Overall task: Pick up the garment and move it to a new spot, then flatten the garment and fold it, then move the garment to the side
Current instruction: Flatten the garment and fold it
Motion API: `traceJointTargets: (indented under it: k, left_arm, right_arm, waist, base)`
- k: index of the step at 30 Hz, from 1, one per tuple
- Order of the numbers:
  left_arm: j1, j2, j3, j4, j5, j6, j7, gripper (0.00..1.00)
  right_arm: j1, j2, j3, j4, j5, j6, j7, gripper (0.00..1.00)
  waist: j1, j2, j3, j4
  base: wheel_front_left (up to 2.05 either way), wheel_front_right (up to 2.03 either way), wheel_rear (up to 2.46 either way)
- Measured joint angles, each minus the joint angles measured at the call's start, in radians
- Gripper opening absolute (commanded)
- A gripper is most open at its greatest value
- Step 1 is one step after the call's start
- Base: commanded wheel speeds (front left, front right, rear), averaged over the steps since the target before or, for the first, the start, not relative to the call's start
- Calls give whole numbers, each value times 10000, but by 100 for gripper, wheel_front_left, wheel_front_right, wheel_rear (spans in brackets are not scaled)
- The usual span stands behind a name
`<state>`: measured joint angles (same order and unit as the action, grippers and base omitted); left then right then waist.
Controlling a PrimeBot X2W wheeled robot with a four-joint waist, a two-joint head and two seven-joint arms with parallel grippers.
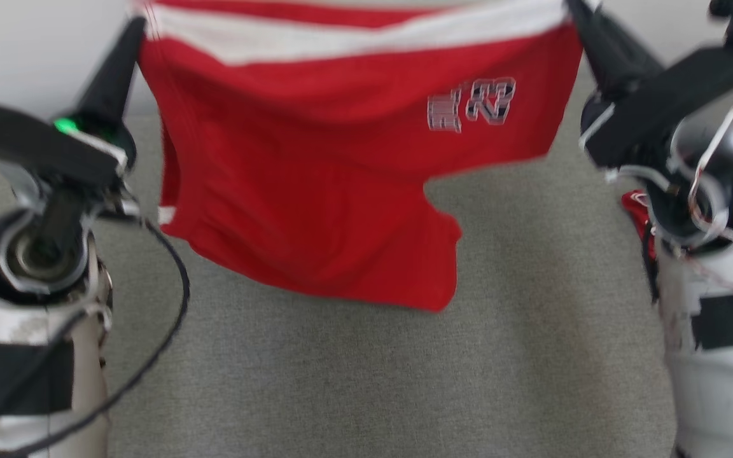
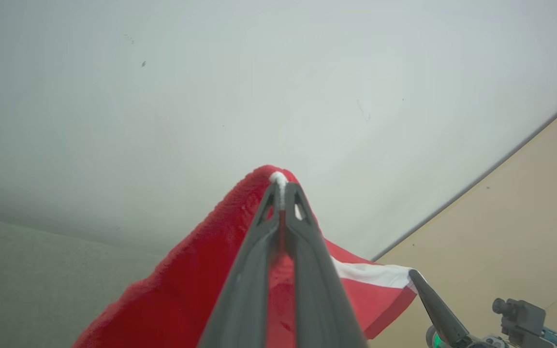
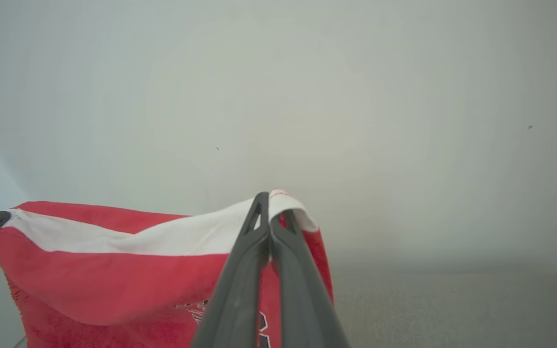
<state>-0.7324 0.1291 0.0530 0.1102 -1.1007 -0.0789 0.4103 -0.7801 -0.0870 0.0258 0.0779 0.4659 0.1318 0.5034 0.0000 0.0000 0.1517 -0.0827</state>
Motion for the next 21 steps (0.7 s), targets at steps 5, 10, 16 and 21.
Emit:
traceJointTargets:
  k: [5,10,16,21]
  left_arm:
    - [-1615,-94,313,161,67,502,-512,0]
    - [-3455,207,506,531,1358,897,-2096,0]
    - [-5708,128,433,1066,1958,656,-3544,0]
    - [-7262,100,458,1317,2280,105,-4736,0]
  right_arm:
    - [-1998,-370,489,823,-362,0,-115,0]
    - [-4139,-270,600,1914,-426,0,-817,0]
    - [-6720,12,230,2855,-493,0,-2408,0]
    - [-8408,-171,-35,3306,-1193,4,-4374,0]
  waist:
    - [1,0,648,-84]
    - [3,1,1584,-207]
    - [5,1,2953,-389]
    - [3,1,4105,-559]
  base:
    - [0,0,0]
    - [0,0,0]
    - [0,0,0]
    - [0,0,0]
